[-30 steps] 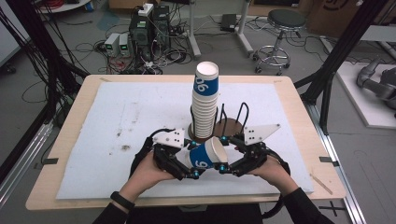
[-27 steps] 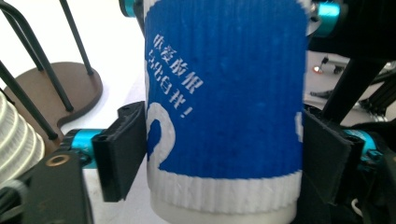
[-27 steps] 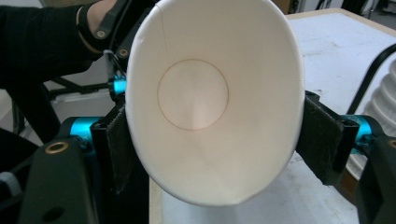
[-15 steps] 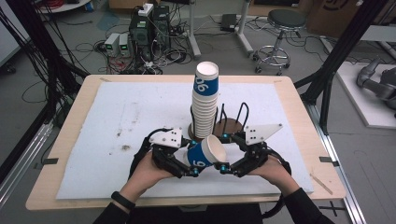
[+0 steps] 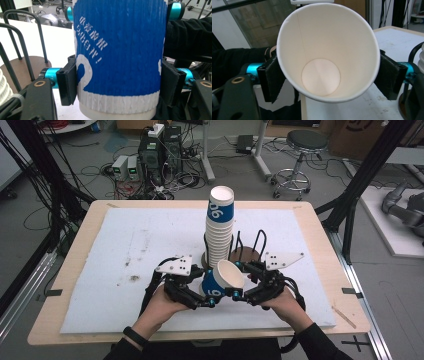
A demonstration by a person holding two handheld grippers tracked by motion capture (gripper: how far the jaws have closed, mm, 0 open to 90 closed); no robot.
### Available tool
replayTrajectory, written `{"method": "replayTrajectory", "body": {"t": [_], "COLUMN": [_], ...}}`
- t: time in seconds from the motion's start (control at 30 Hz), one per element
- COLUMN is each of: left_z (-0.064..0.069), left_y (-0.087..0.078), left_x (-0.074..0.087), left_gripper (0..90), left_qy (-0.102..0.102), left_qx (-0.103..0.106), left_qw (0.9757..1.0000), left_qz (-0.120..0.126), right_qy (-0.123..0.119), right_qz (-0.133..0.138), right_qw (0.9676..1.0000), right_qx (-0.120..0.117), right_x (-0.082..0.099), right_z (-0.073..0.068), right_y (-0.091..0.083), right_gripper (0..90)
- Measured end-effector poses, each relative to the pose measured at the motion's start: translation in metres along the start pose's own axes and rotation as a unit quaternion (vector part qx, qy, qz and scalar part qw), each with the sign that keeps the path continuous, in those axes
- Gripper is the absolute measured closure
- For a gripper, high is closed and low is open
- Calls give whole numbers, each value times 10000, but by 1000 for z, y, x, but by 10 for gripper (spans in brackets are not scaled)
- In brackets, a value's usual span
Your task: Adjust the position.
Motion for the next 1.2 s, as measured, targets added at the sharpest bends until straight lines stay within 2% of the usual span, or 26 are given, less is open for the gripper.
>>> {"method": "replayTrajectory", "body": {"t": [0.07,0.13,0.23,0.33,0.43,0.57,0.6,0.67,0.77,0.83,0.97,1.03,1.2], "left_z": [1,2,4,6,6,7,7,6,6,6,7,7,7], "left_y": [1,3,7,9,12,17,18,18,17,17,17,18,18], "left_x": [0,-1,-2,-2,-1,1,2,3,4,4,4,5,6], "left_gripper": [289,284,246,241,235,241,280,288,289,290,290,291,292], "left_qy": [-7,48,146,244,289,312,342,263,247,260,285,197,135], "left_qx": [-38,-91,-327,-472,-486,-457,-394,-279,-223,-220,-192,-124,-57], "left_qw": [10000,9996,9970,9938,9927,9923,9927,9954,9979,9983,9993,9997,9998], "left_qz": [-86,-275,-688,-975,-1063,-1110,-1091,-882,-561,-467,-143,49,159], "right_qy": [-31,-109,-342,-513,-635,-737,-783,-799,-680,-536,-359,-252,-202], "right_qz": [-49,-141,-463,-795,-983,-1075,-1073,-992,-694,-497,-212,-8,187], "right_qw": [10000,9998,9983,9955,9931,9915,9911,9918,9952,9973,9991,9997,9996], "right_qx": [-30,-51,-3,33,48,-38,10,39,102,27,11,14,42], "right_x": [0,0,-2,-3,-4,-5,-5,-6,-7,-7,-7,-7,-7], "right_z": [1,0,-1,-2,-3,-6,-6,-8,-8,-8,-9,-9,-10], "right_y": [-1,-1,0,0,-1,2,2,3,3,2,4,6,9], "right_gripper": [233,238,242,243,244,244,241,219,198,197,197,198,208]}}
Point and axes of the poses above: each handheld gripper's, and its own axes: y roughly forward along the jaws, x roughly out of its underside, z roughly to its right, the point moved 1 cm from there along y, roughly forward along the jaws, and after that the axes turned 8 degrees about -y, right-handed, at the moved point
